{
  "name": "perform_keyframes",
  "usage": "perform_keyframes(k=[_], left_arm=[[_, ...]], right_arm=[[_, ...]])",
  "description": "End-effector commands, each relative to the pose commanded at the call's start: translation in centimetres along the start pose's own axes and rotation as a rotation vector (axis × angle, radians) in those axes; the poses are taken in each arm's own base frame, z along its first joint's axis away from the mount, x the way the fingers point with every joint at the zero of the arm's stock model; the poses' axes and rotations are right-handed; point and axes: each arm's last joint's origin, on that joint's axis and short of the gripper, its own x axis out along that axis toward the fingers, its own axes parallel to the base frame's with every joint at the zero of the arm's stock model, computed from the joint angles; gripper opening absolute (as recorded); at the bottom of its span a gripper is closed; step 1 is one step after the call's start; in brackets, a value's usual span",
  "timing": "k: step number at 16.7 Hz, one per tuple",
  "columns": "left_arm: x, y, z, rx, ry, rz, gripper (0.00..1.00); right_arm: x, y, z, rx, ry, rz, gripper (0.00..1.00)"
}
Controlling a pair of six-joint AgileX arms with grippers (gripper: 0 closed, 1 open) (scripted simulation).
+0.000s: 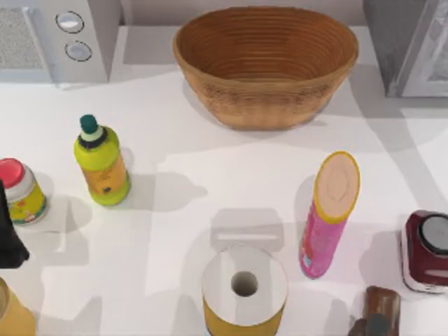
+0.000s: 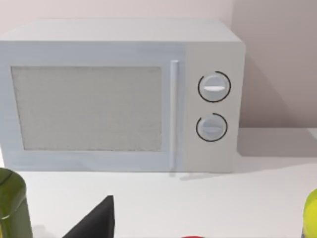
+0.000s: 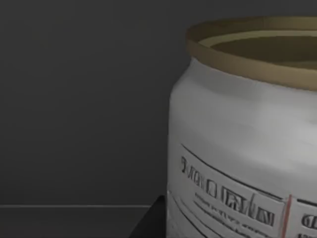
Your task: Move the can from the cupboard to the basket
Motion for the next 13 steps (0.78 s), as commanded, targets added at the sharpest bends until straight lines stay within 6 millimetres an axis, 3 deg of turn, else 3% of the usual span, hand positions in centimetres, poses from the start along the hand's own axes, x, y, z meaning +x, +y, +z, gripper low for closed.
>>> perform_keyframes(k=[6, 9, 13], left_arm=[[0.0, 0.0, 0.0, 0.000, 0.000, 0.000, 1.00], [0.0, 0.0, 0.0, 0.000, 0.000, 0.000, 1.00], [0.0, 0.0, 0.0, 0.000, 0.000, 0.000, 1.00]], right_arm=[[-0.8, 0.3, 0.4, 0.002, -0.002, 0.003, 0.00], [-4.8, 1.2, 2.3, 0.003, -0.001, 0.005, 0.00], [-12.5, 1.2, 5.0, 0.001, 0.001, 0.003, 0.00]])
